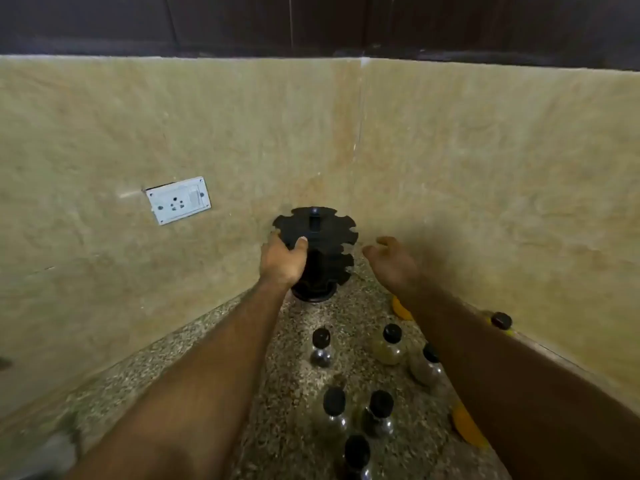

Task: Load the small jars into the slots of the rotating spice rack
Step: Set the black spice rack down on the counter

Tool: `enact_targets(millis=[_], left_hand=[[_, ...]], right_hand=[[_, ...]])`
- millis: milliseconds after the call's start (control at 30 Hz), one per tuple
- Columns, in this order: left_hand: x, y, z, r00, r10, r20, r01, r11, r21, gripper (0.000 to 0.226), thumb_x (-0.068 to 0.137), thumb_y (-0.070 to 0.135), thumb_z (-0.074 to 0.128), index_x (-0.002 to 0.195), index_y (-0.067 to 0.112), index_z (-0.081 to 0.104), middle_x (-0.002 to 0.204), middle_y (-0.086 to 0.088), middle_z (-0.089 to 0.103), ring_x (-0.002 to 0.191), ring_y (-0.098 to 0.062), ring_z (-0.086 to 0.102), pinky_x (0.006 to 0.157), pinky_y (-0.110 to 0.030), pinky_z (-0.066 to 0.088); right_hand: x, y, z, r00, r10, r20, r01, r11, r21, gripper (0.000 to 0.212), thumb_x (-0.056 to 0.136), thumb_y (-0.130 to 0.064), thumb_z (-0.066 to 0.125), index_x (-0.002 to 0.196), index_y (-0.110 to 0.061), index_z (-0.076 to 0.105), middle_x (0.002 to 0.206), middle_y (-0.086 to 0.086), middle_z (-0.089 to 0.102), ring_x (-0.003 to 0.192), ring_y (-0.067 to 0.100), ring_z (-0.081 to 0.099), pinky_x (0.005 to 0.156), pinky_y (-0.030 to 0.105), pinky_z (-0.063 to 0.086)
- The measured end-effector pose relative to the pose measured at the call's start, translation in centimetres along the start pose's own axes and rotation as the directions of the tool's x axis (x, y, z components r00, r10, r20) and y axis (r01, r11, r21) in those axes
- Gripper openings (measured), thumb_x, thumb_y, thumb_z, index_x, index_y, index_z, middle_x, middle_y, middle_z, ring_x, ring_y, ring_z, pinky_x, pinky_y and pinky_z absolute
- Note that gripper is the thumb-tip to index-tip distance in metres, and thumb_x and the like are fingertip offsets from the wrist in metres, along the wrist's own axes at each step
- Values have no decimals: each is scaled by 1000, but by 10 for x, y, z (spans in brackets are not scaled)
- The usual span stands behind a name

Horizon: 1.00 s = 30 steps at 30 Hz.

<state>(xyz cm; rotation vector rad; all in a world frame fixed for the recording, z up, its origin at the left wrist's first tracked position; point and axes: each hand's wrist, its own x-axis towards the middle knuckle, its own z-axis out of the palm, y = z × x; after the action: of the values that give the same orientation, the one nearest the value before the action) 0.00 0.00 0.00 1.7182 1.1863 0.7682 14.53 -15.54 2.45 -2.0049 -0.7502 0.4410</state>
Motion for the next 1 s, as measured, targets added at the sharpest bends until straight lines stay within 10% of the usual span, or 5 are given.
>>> enact_targets(millis=[200,367,500,800,1000], left_hand=[[56,-19,29,928,-349,130,372,852,-369,39,97,38,60,124,11,54,111,-5,64,94,-24,63,71,-35,50],[92,-40,49,904,-369,216,423,702,-573,17,95,23,67,103,9,67,97,-8,76,78,-22,75,73,-41,57],[102,-47,56,912,-368,182,398,680,-616,22,96,8,64,77,15,56,73,-4,66,41,-9,59,45,-20,48],[109,-33,52,924,-296,243,383,687,-618,5,98,13,62,96,17,64,82,-2,73,52,-10,61,48,-24,48],[90,14,54,943,-184,278,322,716,-619,17,99,14,60,115,16,64,87,-1,70,50,-8,63,44,-18,46]], right_hand=[[93,15,43,957,239,165,-282,900,332,47,96,-27,66,138,-10,54,131,13,60,86,15,62,54,22,54],[149,36,72,925,278,260,-366,833,414,33,98,-18,62,130,-9,57,127,23,64,95,31,71,85,46,59],[172,40,82,888,340,311,-457,733,503,22,103,-12,55,124,-9,56,115,8,67,83,15,69,61,27,57],[183,37,75,892,339,300,-449,574,685,16,104,-4,52,118,-7,58,104,9,65,81,20,67,85,36,57],[156,13,20,940,292,175,-317,562,764,13,101,-2,55,107,-12,61,121,14,61,98,26,67,70,29,62]])
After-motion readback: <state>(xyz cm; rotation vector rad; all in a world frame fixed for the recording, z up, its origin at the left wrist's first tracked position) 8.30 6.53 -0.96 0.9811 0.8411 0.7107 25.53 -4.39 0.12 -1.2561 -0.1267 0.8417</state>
